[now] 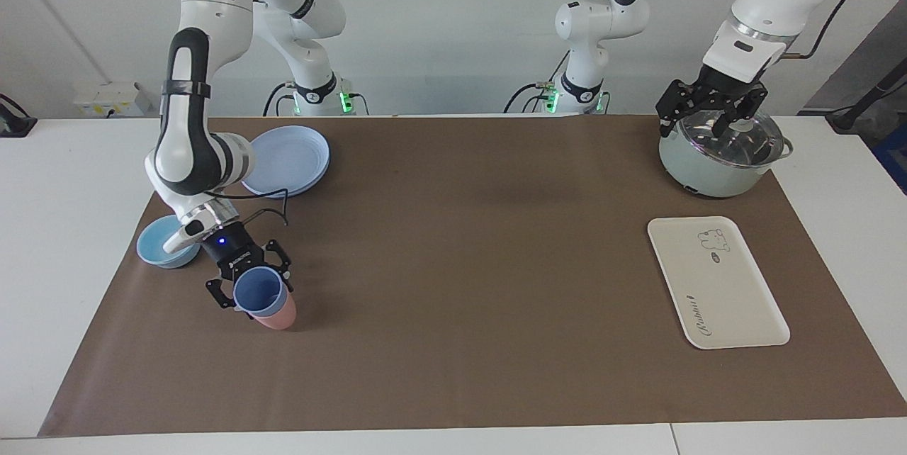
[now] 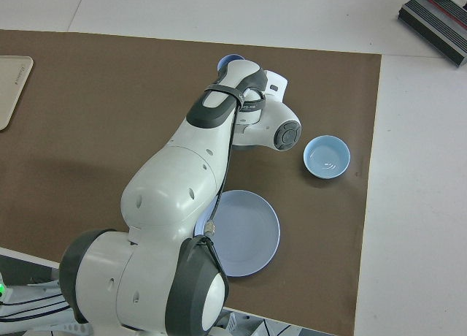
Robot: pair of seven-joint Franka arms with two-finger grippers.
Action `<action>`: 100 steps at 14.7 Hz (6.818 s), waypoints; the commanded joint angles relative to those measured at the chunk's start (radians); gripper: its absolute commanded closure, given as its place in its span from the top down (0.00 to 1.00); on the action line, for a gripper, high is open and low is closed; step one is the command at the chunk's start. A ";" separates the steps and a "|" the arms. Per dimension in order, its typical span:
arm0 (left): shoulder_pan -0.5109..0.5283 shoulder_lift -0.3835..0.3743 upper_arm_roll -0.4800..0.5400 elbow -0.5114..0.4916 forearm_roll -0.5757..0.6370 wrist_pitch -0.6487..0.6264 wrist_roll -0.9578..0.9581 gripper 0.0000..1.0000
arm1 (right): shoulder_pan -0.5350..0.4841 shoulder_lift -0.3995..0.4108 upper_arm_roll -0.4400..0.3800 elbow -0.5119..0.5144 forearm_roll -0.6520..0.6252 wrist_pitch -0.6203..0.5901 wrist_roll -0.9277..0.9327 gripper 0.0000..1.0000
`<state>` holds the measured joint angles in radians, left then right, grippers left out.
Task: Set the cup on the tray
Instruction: 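Grasp the blue cup with the right gripper and lift it out, then carry the blue cup inward with the right gripper while the left gripper approaches, then close the left gripper on the blue cup held by the right gripper, then pull the blue cup away with the left gripper while the right gripper withdraws, then lower the blue cup toward the tray with the left gripper while the right gripper returns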
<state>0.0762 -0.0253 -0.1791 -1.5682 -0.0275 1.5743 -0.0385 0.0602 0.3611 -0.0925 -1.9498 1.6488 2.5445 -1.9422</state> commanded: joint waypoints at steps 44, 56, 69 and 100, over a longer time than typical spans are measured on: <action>-0.380 0.352 -0.033 0.108 -0.405 0.313 -0.459 0.77 | 0.590 -0.137 0.008 0.273 -1.945 -0.452 1.893 0.00; -0.420 0.298 -0.034 -0.029 -0.496 0.478 -0.471 0.21 | 0.587 -0.137 0.008 0.267 -1.945 -0.443 1.895 0.00; -0.304 0.332 -0.023 0.126 -0.473 0.408 -0.478 0.00 | 0.587 -0.139 0.008 0.264 -1.945 -0.446 1.895 0.00; 0.378 0.364 -0.003 -0.220 -0.117 0.843 0.307 0.03 | -0.058 -0.051 -0.001 -0.021 -0.042 -0.010 -0.001 0.00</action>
<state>0.4316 0.3556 -0.1705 -1.7528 -0.1569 2.3852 0.2591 0.0295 0.3058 -0.1053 -1.9429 1.5273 2.5288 -1.8234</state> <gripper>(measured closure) 0.938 0.167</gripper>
